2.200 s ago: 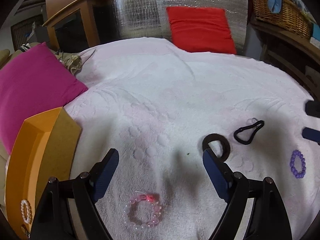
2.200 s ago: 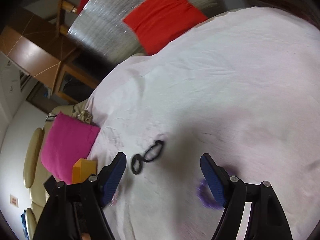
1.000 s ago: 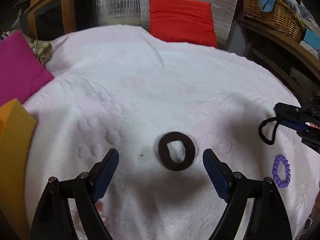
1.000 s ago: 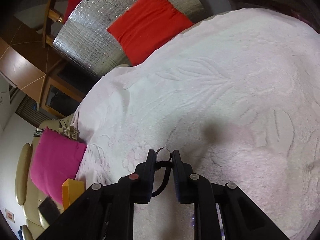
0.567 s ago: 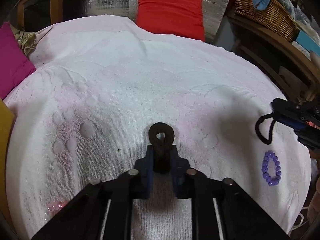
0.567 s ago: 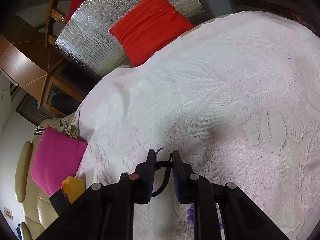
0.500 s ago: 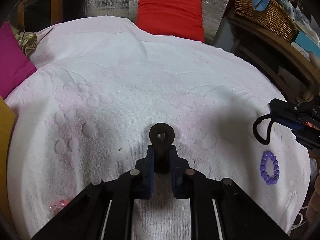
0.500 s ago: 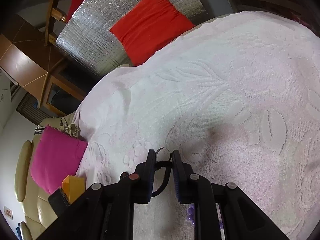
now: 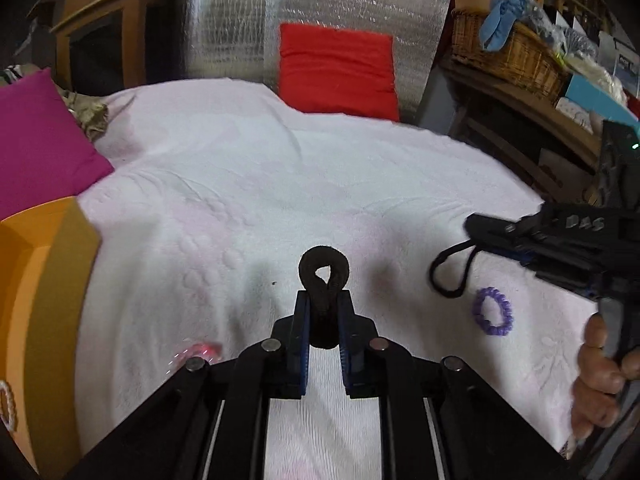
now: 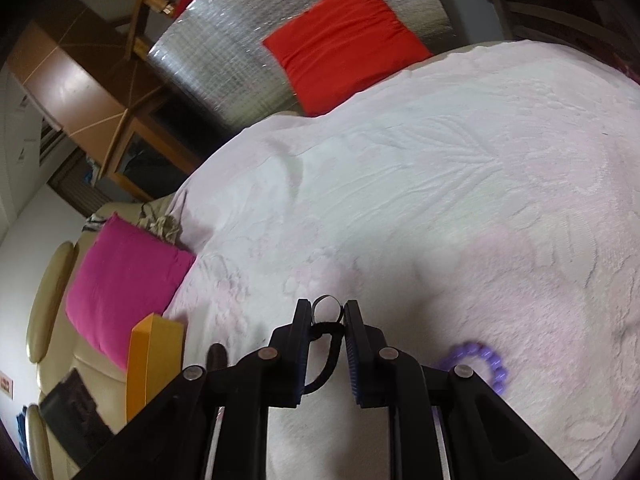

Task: Organize jewelry
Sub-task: 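Carry the hair tie and cord loop into the orange box and open both tools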

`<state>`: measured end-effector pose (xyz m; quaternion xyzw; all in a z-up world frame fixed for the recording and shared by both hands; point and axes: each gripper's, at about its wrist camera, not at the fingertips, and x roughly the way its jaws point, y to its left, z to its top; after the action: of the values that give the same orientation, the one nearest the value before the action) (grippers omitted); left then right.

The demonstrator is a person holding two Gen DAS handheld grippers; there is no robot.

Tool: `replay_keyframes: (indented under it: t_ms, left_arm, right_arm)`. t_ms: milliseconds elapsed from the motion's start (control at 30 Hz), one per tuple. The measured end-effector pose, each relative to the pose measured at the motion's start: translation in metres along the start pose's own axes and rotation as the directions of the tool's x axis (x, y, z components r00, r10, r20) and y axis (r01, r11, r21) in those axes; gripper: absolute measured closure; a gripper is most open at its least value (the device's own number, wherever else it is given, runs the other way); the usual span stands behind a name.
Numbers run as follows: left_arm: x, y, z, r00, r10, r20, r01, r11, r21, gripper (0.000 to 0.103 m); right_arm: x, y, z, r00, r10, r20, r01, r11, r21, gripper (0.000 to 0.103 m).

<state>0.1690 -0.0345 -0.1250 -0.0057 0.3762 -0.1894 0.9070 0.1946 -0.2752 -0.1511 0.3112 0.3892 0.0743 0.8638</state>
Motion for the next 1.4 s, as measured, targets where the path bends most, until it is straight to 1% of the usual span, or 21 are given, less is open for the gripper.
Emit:
replay_keyframes:
  t_ms: [33, 133, 267, 400, 467, 567, 633, 733, 833, 933, 1033, 1100, 1200, 1267, 1367, 1400]
  left_arm:
    - [-0.005, 0.001, 0.000, 1.000, 0.004, 0.011, -0.004, 1.000, 0.002, 0.090]
    - [-0.012, 0.003, -0.004, 0.999, 0.045, 0.028, -0.046, 0.999, 0.027, 0.090]
    - [-0.013, 0.014, -0.005, 0.999, 0.053, 0.013, -0.053, 0.999, 0.006, 0.090]
    - [-0.026, 0.029, 0.001, 0.997, 0.059, 0.042, -0.057, 0.998, -0.041, 0.090]
    - [-0.038, 0.037, 0.005, 0.996, 0.059, 0.060, -0.055, 0.996, -0.074, 0.090]
    - [-0.055, 0.047, 0.006, 0.993, 0.068, 0.092, -0.058, 0.992, -0.109, 0.090]
    - [-0.067, 0.055, 0.005, 0.990, 0.089, 0.108, -0.074, 0.988, -0.135, 0.090]
    - [-0.086, 0.072, 0.001, 0.981, 0.139, 0.138, -0.114, 0.978, -0.176, 0.090]
    - [-0.105, 0.099, -0.003, 0.966, 0.200, 0.161, -0.158, 0.957, -0.242, 0.090]
    - [-0.121, 0.131, -0.010, 0.952, 0.256, 0.171, -0.193, 0.929, -0.315, 0.090]
    - [-0.131, 0.160, -0.016, 0.936, 0.313, 0.162, -0.235, 0.897, -0.373, 0.090]
    - [-0.135, 0.183, -0.021, 0.925, 0.353, 0.142, -0.268, 0.869, -0.417, 0.090]
    - [-0.132, 0.212, -0.029, 0.917, 0.390, 0.091, -0.306, 0.828, -0.470, 0.090]
    - [-0.124, 0.234, -0.035, 0.916, 0.400, 0.037, -0.326, 0.793, -0.514, 0.090]
    - [-0.109, 0.256, -0.042, 0.915, 0.403, -0.035, -0.354, 0.758, -0.548, 0.090]
    - [-0.105, 0.260, -0.043, 0.916, 0.399, -0.051, -0.357, 0.750, -0.557, 0.090]
  right_arm:
    - [0.000, 0.004, -0.003, 1.000, 0.004, -0.001, -0.004, 1.000, -0.007, 0.085]
    - [0.002, 0.017, -0.014, 1.000, 0.004, -0.007, -0.005, 0.999, -0.043, 0.085]
    - [0.008, 0.030, -0.023, 1.000, -0.011, -0.007, 0.011, 0.996, -0.093, 0.085]
    - [0.012, 0.043, -0.028, 1.000, -0.019, 0.004, 0.019, 0.991, -0.131, 0.085]
    - [0.013, 0.051, -0.029, 1.000, -0.010, 0.006, 0.010, 0.990, -0.141, 0.085]
    - [0.015, 0.073, -0.032, 1.000, -0.003, 0.005, 0.004, 0.984, -0.181, 0.085]
    - [0.018, 0.091, -0.034, 1.000, 0.010, 0.002, -0.009, 0.979, -0.206, 0.085]
    - [0.026, 0.121, -0.035, 0.999, 0.043, -0.023, -0.048, 0.972, -0.232, 0.085]
    - [0.037, 0.160, -0.038, 0.996, 0.082, -0.048, -0.092, 0.958, -0.273, 0.085]
    - [0.048, 0.200, -0.042, 0.990, 0.126, -0.068, -0.141, 0.941, -0.307, 0.085]
    - [0.061, 0.238, -0.050, 0.983, 0.164, -0.083, -0.182, 0.923, -0.339, 0.085]
    - [0.073, 0.262, -0.057, 0.979, 0.177, -0.099, -0.201, 0.908, -0.367, 0.085]
    - [0.095, 0.287, -0.068, 0.976, 0.178, -0.127, -0.214, 0.897, -0.387, 0.085]
    - [0.111, 0.299, -0.074, 0.974, 0.171, -0.149, -0.217, 0.896, -0.388, 0.085]
    - [0.136, 0.315, -0.084, 0.972, 0.143, -0.186, -0.208, 0.894, -0.397, 0.085]
    - [0.142, 0.318, -0.085, 0.971, 0.134, -0.195, -0.204, 0.894, -0.400, 0.085]
